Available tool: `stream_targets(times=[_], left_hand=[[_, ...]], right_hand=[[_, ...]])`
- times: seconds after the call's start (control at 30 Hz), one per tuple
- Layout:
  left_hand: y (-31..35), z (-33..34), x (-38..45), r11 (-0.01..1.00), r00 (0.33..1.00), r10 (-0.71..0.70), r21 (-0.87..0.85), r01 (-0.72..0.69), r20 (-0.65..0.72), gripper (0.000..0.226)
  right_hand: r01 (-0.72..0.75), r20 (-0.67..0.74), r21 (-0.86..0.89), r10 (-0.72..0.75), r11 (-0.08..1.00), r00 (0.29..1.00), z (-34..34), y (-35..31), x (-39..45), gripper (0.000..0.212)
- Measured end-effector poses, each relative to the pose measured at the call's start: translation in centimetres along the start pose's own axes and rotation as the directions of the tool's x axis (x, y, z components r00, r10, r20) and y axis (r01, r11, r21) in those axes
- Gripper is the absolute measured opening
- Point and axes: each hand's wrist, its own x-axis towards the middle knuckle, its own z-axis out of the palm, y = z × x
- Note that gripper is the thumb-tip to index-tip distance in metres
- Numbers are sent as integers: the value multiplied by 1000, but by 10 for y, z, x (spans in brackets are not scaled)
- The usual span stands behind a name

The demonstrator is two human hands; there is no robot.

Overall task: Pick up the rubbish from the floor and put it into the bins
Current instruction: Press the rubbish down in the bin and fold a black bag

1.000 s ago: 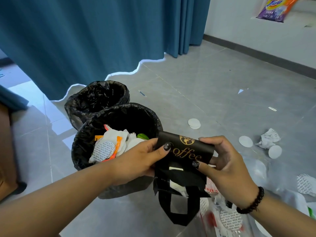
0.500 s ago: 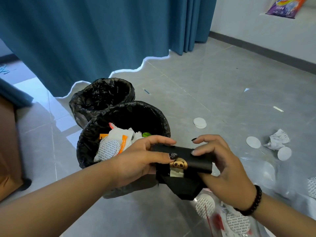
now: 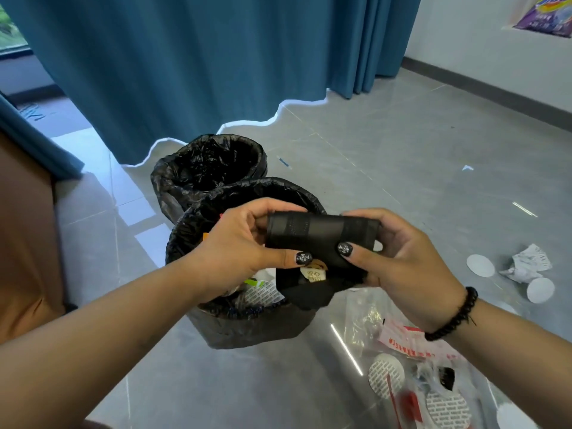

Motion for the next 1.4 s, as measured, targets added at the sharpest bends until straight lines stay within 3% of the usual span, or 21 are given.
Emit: stream_targets(times=[0.13,0.2,0.27,0.33,0.4,0.43,0.57,0.73,0.8,0.87,0.93,1.0,1.07,1.17,1.3,1.4], left_hand=[[-6,-23,0,998,977,-53,16,58,-206,55],[-14,-37,0,981,931,-57,153,119,-359,61],[-21,-53,-2,918,867,-10,339,205,-499,62],[-28,-64,-6,768,826,-12,524,368,-564,66],[-37,-70,-14,557,809,-146,628,543,-569,88],[-42,-71,-18,501,812,-211,653,568,-545,96],[-54,-77,-31,529,849,-401,670,521,-344,114],[-49,-78,-35,523,869,-414,711,471,-271,109],[-48,-79,-35,515,866,-427,717,470,-261,108],[-47,-79,-34,495,862,-428,728,474,-271,110],[-46,-75,-33,421,865,-390,773,474,-317,109],[-43,-67,-30,366,881,-301,809,459,-364,103],[-41,-55,-28,398,920,-179,829,392,-349,96],[-35,-36,-28,495,976,49,854,159,-211,82],[-30,-9,-26,563,968,242,823,-79,-73,69],[-31,6,-24,545,946,325,817,-191,5,59]], right_hand=[[130,-19,-180,-135,975,991,17,-3,28,42],[150,4,-294,-156,944,988,24,2,42,40],[135,93,-418,-106,898,990,37,8,54,37],[158,220,-541,-42,826,975,53,18,62,32],[174,324,-613,45,771,945,72,29,67,30],[182,361,-657,93,732,928,80,34,70,29],[255,422,-849,303,462,855,102,49,84,27],[392,372,-919,404,35,836,109,53,93,20],[434,370,-898,408,-73,835,113,53,95,13],[441,359,-891,425,-110,831,117,53,98,22],[446,365,-889,433,-101,824,117,51,99,34],[458,393,-887,420,-60,818,112,47,101,29],[443,420,-896,374,27,827,100,40,101,34],[406,452,-888,242,217,859,73,22,95,32],[324,357,-815,-24,481,934,32,12,76,14],[297,259,-751,-152,589,954,9,18,59,14]])
